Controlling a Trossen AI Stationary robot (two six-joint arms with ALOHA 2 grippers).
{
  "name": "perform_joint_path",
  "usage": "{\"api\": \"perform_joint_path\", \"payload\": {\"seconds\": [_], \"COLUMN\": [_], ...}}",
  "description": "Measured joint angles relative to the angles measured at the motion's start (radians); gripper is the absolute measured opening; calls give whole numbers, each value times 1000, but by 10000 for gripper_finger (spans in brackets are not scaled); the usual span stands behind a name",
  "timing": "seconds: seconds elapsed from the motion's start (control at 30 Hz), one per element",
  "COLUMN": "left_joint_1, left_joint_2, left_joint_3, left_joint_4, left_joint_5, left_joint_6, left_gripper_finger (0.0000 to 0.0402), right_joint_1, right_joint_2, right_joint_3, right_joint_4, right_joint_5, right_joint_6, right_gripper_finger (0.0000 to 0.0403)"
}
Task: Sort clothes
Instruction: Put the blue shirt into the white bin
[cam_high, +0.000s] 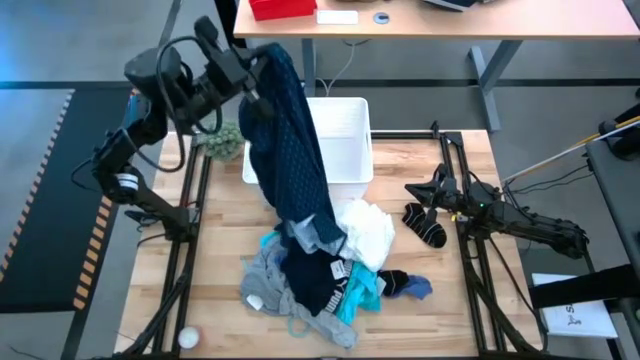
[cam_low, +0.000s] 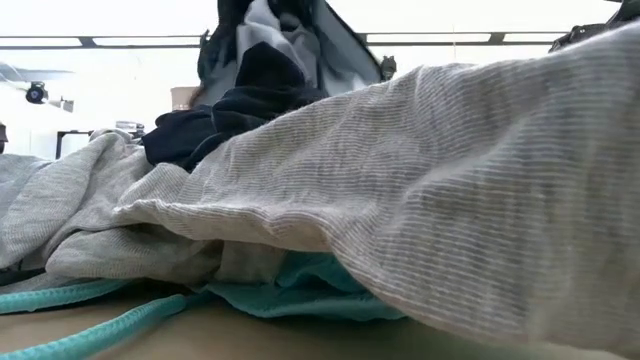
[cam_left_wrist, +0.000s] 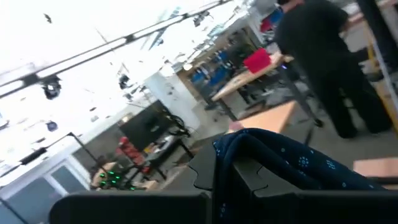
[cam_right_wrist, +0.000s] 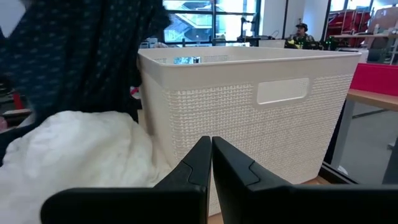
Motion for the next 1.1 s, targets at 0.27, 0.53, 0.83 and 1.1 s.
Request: {"api": "perform_joint_path", "payload": {"seconds": [0.27, 0.53, 0.83, 1.1], "left_joint_1": [176, 368, 440, 439], "left_joint_2": [59, 205, 367, 384], "left_joint_3": [-14, -89, -157, -173], "left_joint_4": [-65, -206, -312, -307], "left_joint_5": [0, 104, 193, 185], "left_joint_6": [-76, -225, -289, -261], "left_gripper_finger": [0, 0, 2, 47], "right_joint_1": [0, 0, 0, 2], "right_joint_2": [0, 0, 0, 0], "right_joint_3": [0, 0, 0, 0], "right_joint_4": [6, 9, 12, 151], "right_joint_5": [5, 6, 6, -115], "right_joint_6": [-19, -32, -28, 79], "right_gripper_finger": [0, 0, 0, 0]}}
